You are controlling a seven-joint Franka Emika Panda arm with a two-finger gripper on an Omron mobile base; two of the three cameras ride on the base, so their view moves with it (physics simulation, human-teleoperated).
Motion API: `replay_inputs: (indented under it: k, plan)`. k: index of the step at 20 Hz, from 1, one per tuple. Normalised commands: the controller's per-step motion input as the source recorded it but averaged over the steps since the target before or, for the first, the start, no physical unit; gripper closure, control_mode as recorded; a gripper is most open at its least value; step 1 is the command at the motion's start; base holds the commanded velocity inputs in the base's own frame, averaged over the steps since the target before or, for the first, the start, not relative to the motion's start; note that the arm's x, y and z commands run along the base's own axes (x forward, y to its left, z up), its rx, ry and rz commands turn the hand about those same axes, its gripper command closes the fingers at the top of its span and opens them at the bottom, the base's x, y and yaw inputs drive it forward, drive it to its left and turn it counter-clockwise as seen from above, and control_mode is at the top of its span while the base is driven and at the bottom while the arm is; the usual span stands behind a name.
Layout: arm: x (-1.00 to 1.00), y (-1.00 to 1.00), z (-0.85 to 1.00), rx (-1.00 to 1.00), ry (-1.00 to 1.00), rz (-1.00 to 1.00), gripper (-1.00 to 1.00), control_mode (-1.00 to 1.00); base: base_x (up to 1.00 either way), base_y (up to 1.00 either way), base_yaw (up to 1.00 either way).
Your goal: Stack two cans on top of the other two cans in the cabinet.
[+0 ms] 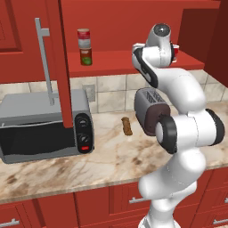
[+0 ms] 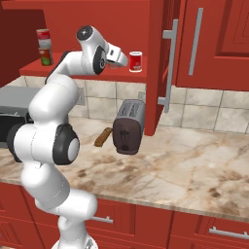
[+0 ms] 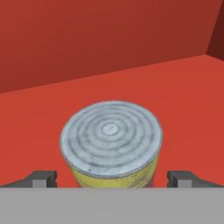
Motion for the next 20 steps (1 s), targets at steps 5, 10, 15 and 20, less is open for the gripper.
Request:
replay_inputs:
  k: [5, 10, 15, 20]
  plan:
    - [0.16, 0.0, -0.04, -0.01, -0.01, 0.0, -1.0, -1.0, 0.0, 0.0, 0.0]
    - [0.1, -0.03, -0.02, -0.01, -0.01, 0.0, 1.0, -1.0, 0.0, 0.0, 0.0]
    - [-0.04, -0.12, -0.04, -0.01, -0.01, 0.0, 1.0, -1.0, 0.0, 0.0, 0.0]
    - [-0.16, -0.03, -0.05, 0.0, -0.01, 0.0, 1.0, -1.0, 0.0, 0.0, 0.0]
